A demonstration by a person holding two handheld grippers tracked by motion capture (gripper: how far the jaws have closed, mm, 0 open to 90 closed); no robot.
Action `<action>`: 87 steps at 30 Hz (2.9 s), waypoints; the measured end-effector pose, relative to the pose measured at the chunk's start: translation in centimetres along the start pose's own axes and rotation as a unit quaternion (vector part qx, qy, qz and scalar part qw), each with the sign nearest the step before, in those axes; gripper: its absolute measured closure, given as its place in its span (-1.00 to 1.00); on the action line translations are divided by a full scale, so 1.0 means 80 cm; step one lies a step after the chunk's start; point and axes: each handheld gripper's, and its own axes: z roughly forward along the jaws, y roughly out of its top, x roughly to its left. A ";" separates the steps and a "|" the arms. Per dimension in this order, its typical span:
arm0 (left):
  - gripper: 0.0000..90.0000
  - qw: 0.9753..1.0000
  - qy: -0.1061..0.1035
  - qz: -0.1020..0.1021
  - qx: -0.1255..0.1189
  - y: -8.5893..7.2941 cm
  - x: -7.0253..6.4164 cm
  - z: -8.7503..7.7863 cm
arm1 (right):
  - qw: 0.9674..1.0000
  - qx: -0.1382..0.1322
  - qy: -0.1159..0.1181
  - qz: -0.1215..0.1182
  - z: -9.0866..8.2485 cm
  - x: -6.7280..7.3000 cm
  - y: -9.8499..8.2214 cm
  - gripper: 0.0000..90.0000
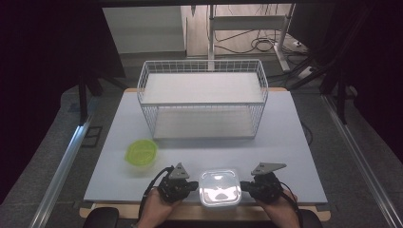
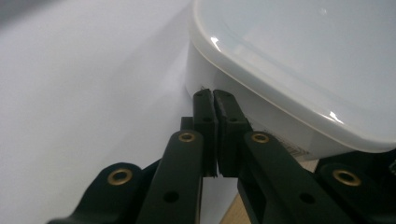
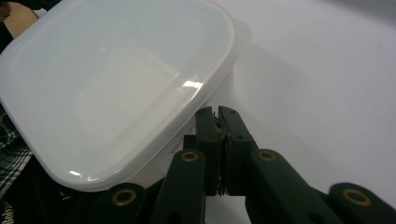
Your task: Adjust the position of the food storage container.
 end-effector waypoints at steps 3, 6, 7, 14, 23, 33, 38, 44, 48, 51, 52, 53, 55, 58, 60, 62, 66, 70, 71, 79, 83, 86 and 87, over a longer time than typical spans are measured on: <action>0.93 1.000 -0.006 0.001 -0.003 -0.001 -0.003 -0.005 | 1.000 0.003 0.011 0.003 -0.005 -0.001 -0.002 0.88; 0.94 1.000 -0.005 0.003 -0.001 -0.003 -0.010 -0.008 | 1.000 0.010 0.015 -0.002 -0.009 0.004 -0.004 0.92; 0.96 1.000 0.000 0.005 0.001 -0.002 -0.010 -0.008 | 1.000 0.012 0.015 0.000 -0.009 0.005 -0.004 0.96; 0.99 1.000 0.019 -0.013 -0.002 0.007 0.003 -0.008 | 1.000 0.015 0.009 0.005 0.001 0.007 0.009 0.97; 0.99 0.999 0.020 -0.028 -0.006 0.011 0.017 -0.006 | 1.000 0.008 0.002 0.008 0.013 -0.003 0.023 0.97; 0.99 1.000 0.000 -0.006 0.011 -0.005 -0.010 -0.023 | 0.999 0.018 0.030 0.003 -0.006 0.013 0.003 0.96; 0.99 1.000 -0.003 -0.005 0.016 -0.007 -0.014 -0.025 | 0.999 0.025 0.039 0.003 -0.012 0.022 -0.003 0.95; 0.99 1.000 0.013 -0.015 0.011 0.001 0.000 -0.023 | 0.999 0.024 0.031 -0.005 -0.002 0.019 0.010 0.97; 0.99 1.000 0.014 -0.025 0.010 0.003 0.013 -0.022 | 1.000 0.020 0.022 -0.006 0.005 0.014 0.021 0.97; 0.99 0.999 0.021 -0.034 0.007 0.005 0.021 -0.021 | 1.000 0.018 0.022 -0.006 0.015 0.008 0.029 0.97; 0.99 0.999 0.024 -0.037 0.006 0.006 0.025 -0.021 | 1.000 0.017 0.022 -0.006 0.017 0.007 0.031 0.97; 0.99 0.999 0.027 -0.040 0.006 0.007 0.028 -0.021 | 1.000 0.017 0.022 -0.007 0.019 0.006 0.033 0.97; 0.99 0.999 0.033 -0.042 0.006 0.009 0.034 -0.020 | 1.000 0.016 0.025 -0.008 0.024 0.005 0.037 0.97; 0.99 0.998 0.038 -0.046 0.005 0.013 0.044 -0.019 | 1.000 0.014 0.022 -0.011 0.030 0.001 0.045 0.97; 0.99 0.998 0.044 -0.049 0.002 0.015 0.050 -0.018 | 1.000 0.014 0.019 -0.011 0.037 -0.004 0.052 0.97; 0.99 0.998 0.048 -0.051 0.003 0.017 0.055 -0.017 | 1.000 0.012 0.017 -0.008 0.041 -0.007 0.057 0.97; 0.99 0.997 0.051 -0.054 0.002 0.018 0.060 -0.015 | 1.000 0.010 0.013 -0.009 0.047 -0.012 0.064 0.97; 0.99 0.997 0.052 -0.054 0.002 0.018 0.063 -0.014 | 1.000 0.008 0.008 -0.005 0.053 -0.018 0.069 0.98; 0.99 0.997 0.052 -0.054 0.002 0.018 0.064 -0.014 | 1.000 0.006 0.009 -0.004 0.053 -0.019 0.069 0.97; 0.71 0.997 0.071 -0.038 0.001 0.011 0.059 -0.021 | 1.000 -0.009 -0.002 -0.021 0.048 -0.021 0.064 0.78; 0.42 0.996 0.086 -0.033 -0.001 0.003 0.058 -0.032 | 0.999 -0.020 -0.013 -0.027 0.039 -0.024 0.060 0.62; 0.26 0.995 0.093 -0.021 -0.012 -0.004 0.058 -0.043 | 0.999 -0.029 -0.009 -0.031 0.033 -0.025 0.057 0.49; 0.16 0.996 0.091 -0.018 -0.018 -0.005 0.058 -0.045 | 0.999 -0.032 -0.009 -0.035 0.030 -0.025 0.057 0.43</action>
